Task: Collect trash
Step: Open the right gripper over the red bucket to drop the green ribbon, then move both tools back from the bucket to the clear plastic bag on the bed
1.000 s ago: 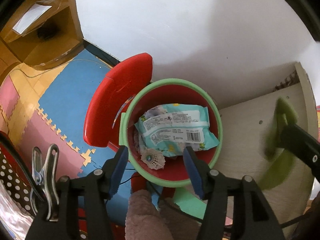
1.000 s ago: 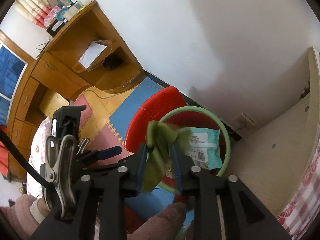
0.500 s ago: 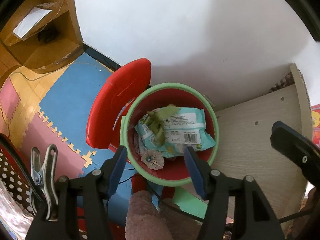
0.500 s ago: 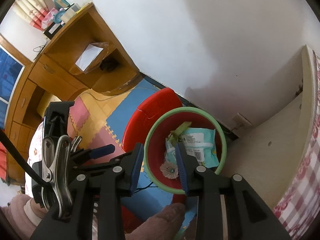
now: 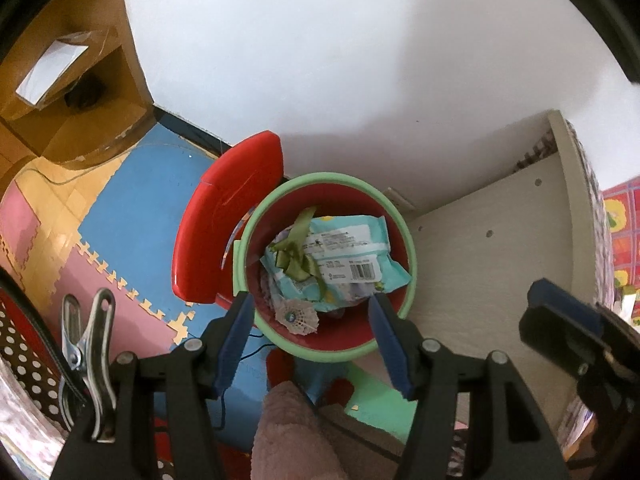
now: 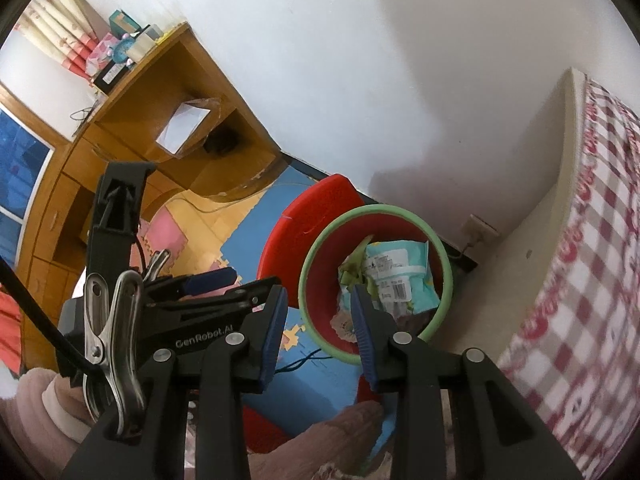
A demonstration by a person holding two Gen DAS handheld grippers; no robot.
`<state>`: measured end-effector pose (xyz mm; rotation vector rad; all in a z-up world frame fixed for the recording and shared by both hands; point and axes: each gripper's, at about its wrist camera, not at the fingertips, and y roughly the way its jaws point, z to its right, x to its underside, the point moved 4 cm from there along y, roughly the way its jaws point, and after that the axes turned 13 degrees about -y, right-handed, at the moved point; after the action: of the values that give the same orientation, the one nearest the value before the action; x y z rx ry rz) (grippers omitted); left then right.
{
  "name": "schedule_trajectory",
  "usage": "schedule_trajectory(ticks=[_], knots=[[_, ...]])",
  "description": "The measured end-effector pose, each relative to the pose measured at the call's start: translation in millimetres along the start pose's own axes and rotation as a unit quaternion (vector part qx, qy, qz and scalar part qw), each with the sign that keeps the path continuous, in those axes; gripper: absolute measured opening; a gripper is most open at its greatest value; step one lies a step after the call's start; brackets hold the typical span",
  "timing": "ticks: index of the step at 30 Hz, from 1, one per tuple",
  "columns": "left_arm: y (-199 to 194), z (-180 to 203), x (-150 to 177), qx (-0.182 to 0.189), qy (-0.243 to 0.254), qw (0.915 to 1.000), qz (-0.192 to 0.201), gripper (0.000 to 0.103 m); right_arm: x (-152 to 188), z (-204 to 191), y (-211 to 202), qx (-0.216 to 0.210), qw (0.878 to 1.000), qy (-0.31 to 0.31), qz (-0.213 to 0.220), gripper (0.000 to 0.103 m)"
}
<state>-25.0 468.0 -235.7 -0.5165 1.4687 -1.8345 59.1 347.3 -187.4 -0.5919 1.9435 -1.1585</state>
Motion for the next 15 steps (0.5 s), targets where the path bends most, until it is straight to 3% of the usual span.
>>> schedule_trajectory(ticks=[15], knots=[[-51, 24, 24, -0.01, 0.026, 0.9993, 0.025, 0.063, 35, -17, -74, -0.012, 0.999, -0.015, 0.05, 0.034]])
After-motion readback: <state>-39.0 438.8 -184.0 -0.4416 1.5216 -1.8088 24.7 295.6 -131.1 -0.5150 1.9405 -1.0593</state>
